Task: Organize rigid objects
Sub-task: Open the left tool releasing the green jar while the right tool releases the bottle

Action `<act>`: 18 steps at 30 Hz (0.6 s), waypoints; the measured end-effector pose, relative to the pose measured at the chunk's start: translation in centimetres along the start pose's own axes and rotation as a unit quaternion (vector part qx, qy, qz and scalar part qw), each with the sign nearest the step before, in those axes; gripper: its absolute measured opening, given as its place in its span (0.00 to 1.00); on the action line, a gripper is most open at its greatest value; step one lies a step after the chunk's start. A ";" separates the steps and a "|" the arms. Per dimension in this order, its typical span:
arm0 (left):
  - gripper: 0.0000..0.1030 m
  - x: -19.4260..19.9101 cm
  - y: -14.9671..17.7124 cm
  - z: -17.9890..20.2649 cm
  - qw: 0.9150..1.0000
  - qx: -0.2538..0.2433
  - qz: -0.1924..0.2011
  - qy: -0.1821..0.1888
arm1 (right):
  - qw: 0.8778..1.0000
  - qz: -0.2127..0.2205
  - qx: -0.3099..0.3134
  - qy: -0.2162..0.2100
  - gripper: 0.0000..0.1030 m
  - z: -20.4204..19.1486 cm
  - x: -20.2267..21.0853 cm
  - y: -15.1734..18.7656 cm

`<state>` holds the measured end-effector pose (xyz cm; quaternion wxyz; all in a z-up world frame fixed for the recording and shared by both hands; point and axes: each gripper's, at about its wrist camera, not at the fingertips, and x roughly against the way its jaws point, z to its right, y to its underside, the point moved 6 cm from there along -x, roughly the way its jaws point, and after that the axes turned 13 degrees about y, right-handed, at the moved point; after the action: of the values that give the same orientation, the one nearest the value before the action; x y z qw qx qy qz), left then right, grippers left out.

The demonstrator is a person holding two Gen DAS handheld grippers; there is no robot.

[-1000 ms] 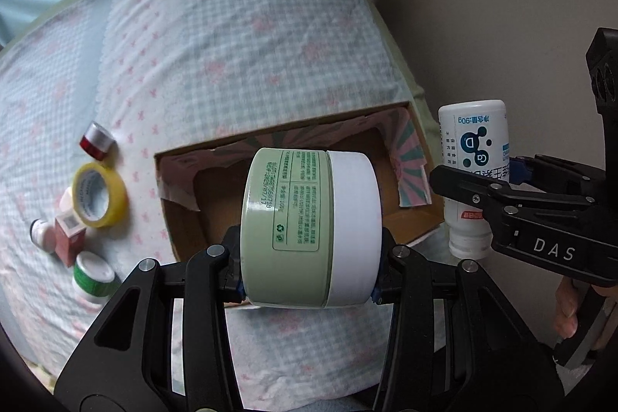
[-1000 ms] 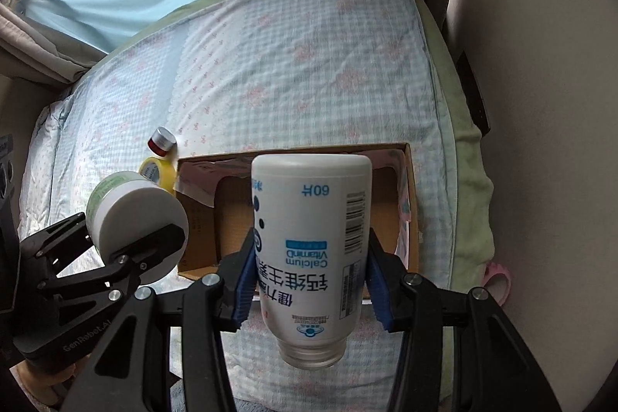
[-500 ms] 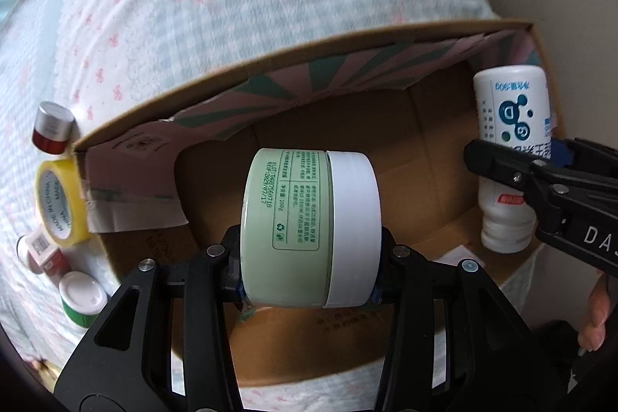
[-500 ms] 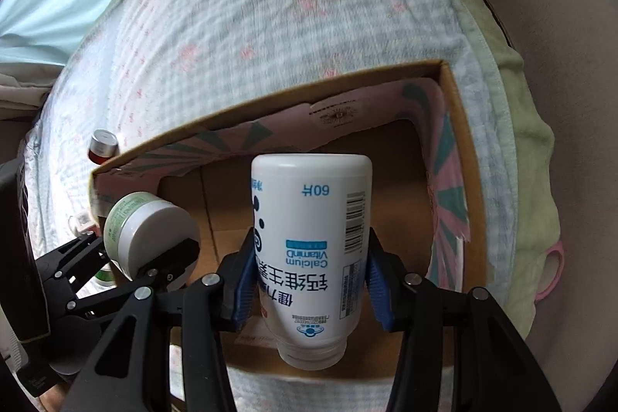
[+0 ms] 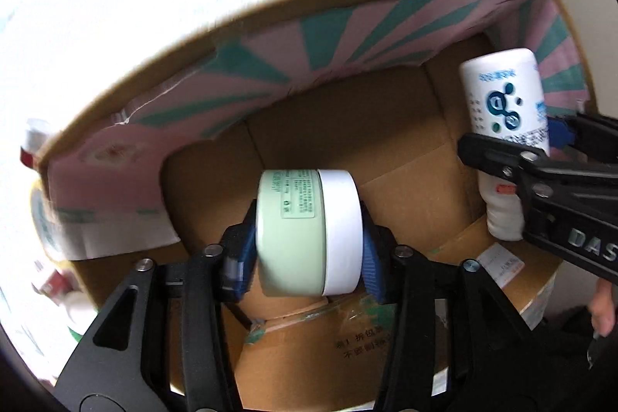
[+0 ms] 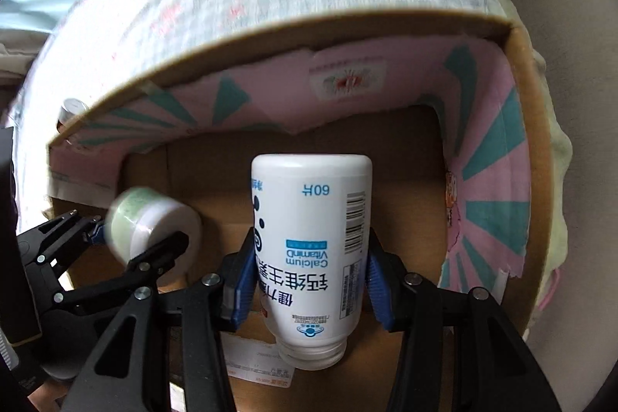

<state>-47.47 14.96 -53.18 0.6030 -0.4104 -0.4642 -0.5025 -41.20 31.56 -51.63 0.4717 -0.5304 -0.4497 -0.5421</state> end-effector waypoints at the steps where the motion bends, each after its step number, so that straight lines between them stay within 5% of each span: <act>1: 1.00 0.6 0.0 0.2 1.000 -0.008 0.011 -0.003 | 1.000 0.006 -0.003 0.004 0.62 0.1 0.2 0.0; 2: 0.98 1.3 0.1 0.3 1.000 -0.012 0.025 -0.002 | 1.000 0.008 -0.001 -0.017 0.68 -0.1 0.5 0.2; 4: 1.00 1.9 0.4 0.1 0.999 -0.007 0.033 0.004 | 0.999 0.022 0.003 -0.039 0.96 -0.8 1.3 0.5; 5: 1.00 2.0 0.5 -0.1 0.999 0.000 0.033 0.006 | 0.999 0.031 0.006 -0.040 1.00 -1.1 1.6 0.7; 18: 1.00 1.9 -0.1 -1.3 0.999 0.030 0.034 0.008 | 0.998 0.043 0.009 -0.033 1.00 -0.9 2.5 2.4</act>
<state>-47.28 13.24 -51.59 0.6354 -0.4032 -0.4601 -0.4710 -38.98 30.25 -49.16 0.4845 -0.5626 -0.4465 -0.4993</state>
